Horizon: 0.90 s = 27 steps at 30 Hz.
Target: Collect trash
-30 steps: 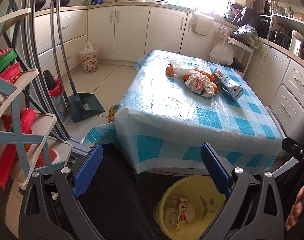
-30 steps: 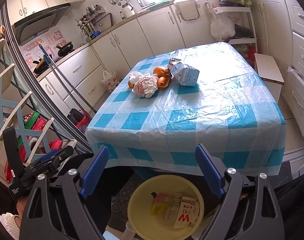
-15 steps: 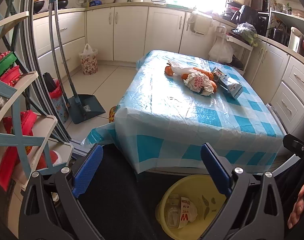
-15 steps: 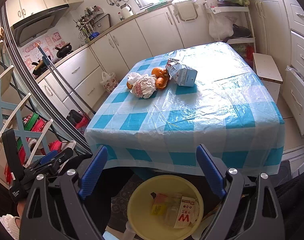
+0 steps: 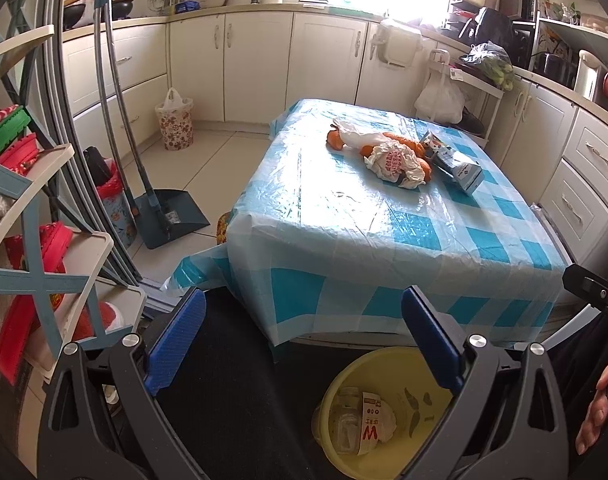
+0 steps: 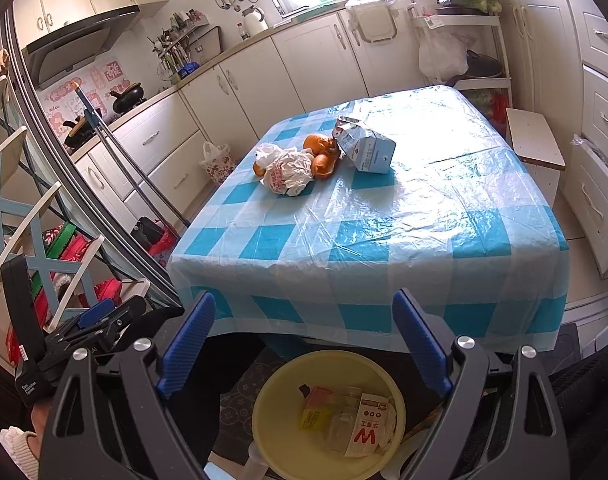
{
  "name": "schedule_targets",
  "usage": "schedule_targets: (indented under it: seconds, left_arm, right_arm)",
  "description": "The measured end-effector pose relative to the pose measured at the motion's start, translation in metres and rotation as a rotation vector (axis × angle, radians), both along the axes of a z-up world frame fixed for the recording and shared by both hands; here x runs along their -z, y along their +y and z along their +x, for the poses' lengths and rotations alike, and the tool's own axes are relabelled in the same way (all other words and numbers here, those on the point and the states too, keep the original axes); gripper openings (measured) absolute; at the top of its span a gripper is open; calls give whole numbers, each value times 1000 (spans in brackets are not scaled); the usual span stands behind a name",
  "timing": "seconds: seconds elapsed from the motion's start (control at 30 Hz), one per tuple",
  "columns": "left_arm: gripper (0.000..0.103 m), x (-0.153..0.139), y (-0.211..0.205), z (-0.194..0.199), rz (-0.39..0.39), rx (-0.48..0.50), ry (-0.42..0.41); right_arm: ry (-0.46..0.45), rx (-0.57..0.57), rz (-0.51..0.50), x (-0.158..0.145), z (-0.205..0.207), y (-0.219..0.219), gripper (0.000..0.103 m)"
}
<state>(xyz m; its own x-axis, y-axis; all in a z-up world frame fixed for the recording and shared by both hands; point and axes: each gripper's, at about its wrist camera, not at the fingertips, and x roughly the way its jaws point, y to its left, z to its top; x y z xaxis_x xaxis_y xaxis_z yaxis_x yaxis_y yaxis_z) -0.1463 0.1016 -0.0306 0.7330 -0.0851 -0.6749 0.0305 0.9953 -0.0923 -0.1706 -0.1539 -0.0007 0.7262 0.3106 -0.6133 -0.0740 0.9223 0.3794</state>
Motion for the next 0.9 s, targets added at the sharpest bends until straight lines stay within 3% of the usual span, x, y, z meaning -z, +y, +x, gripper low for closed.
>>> schedule_targets:
  seconds: [0.9]
  left_arm:
    - [95,2,0,0,5,4,5]
  right_arm:
    - [-6,4,-1,0,1,-2,88]
